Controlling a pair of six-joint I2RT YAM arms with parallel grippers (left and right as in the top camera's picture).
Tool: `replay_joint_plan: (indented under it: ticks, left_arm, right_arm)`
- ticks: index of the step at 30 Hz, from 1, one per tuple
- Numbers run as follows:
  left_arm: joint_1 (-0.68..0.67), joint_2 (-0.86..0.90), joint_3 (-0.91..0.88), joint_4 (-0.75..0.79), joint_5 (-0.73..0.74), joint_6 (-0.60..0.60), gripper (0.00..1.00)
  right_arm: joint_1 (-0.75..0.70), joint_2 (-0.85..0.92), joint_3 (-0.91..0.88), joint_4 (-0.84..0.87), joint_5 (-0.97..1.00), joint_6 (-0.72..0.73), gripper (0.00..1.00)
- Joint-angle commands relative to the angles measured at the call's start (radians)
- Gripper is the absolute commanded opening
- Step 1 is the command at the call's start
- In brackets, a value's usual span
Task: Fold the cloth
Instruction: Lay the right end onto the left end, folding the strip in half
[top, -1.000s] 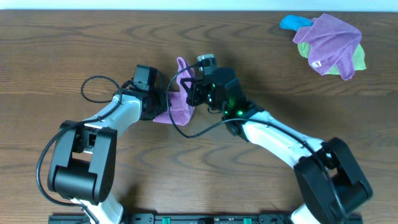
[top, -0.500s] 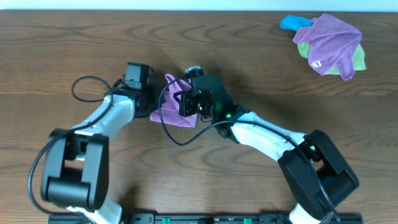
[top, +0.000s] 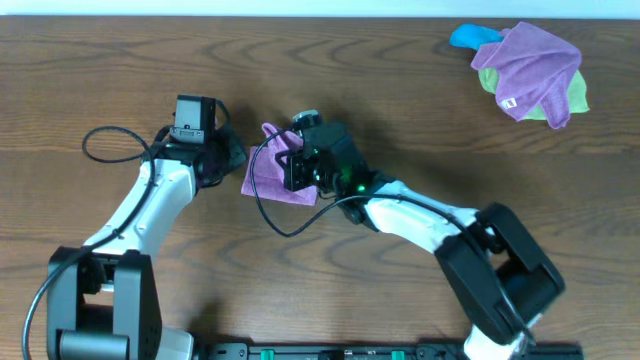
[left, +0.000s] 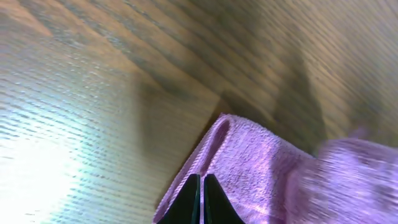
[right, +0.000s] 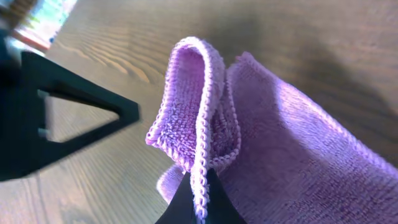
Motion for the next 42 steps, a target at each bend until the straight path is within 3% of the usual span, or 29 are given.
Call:
replay_joint_plan:
  ticks: [1, 8, 11, 16, 31, 42]
  left_arm:
    - [0.007, -0.027, 0.021, -0.020, -0.029, 0.029, 0.06]
    - [0.007, -0.029, 0.023, -0.048, -0.028, 0.029, 0.05]
    - [0.007, -0.029, 0.023, -0.052, -0.028, 0.029, 0.06]
    - [0.008, -0.037, 0.023, -0.053, -0.029, 0.031, 0.06]
    - [0.104, -0.130, 0.024, -0.068, -0.043, 0.044, 0.07]
    - [0.119, -0.193, 0.024, -0.129, -0.043, 0.044, 0.27]
  right_arm:
    - [0.022, 0.043, 0.016, 0.007, 0.008, -0.002, 0.01]
    - [0.042, 0.069, 0.019, 0.034, 0.009, 0.001, 0.02]
    - [0.052, 0.072, 0.019, 0.056, 0.009, 0.001, 0.20]
    - [0.064, 0.072, 0.019, 0.081, -0.027, 0.001, 0.37]
    - [0.092, 0.071, 0.019, 0.111, -0.164, 0.058, 0.42]
    - [0.097, 0.019, 0.019, 0.097, -0.177, 0.050, 0.45]
